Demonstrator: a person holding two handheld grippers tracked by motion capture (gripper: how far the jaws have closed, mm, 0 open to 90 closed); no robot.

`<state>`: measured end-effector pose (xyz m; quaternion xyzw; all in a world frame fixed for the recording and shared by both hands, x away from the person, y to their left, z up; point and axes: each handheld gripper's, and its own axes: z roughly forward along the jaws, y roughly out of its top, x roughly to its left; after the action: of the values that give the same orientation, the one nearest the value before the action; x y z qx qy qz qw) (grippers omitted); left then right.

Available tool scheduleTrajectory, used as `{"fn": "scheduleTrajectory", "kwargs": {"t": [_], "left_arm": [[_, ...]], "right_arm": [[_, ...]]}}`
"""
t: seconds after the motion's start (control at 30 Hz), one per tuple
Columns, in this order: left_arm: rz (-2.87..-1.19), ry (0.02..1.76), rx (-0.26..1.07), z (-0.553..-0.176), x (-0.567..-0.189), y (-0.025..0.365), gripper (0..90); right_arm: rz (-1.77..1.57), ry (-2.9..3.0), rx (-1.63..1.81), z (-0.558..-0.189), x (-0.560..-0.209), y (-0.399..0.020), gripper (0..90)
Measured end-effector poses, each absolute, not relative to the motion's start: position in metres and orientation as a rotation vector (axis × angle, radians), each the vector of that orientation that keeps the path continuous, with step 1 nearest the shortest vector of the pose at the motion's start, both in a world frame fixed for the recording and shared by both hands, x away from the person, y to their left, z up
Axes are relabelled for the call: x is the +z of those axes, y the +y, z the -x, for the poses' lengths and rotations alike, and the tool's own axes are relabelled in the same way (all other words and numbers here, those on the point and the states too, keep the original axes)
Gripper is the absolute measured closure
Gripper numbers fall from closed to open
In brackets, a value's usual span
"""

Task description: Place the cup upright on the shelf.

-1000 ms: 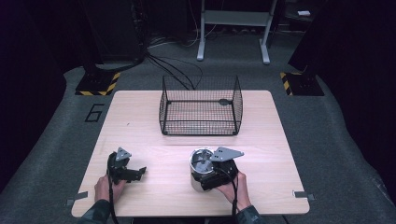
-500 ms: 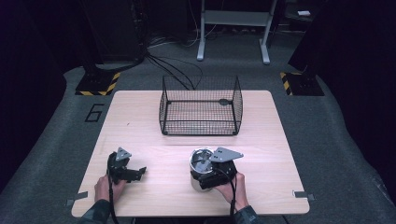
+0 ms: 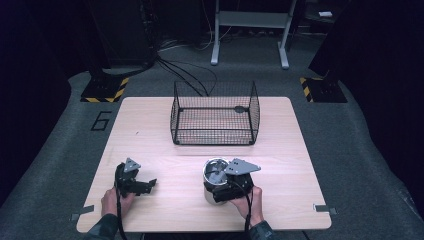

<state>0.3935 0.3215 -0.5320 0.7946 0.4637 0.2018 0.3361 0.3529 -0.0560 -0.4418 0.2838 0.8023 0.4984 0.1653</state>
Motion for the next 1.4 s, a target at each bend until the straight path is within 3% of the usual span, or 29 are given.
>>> {"fn": "scheduleTrajectory", "kwargs": {"t": [1.4], "left_arm": [[-2.072,1.209,0.524,-0.394,-0.532,0.321,0.0]], "right_arm": [[-0.903,2.2,1.384,-0.374,-0.412,-0.086,3.4]]}}
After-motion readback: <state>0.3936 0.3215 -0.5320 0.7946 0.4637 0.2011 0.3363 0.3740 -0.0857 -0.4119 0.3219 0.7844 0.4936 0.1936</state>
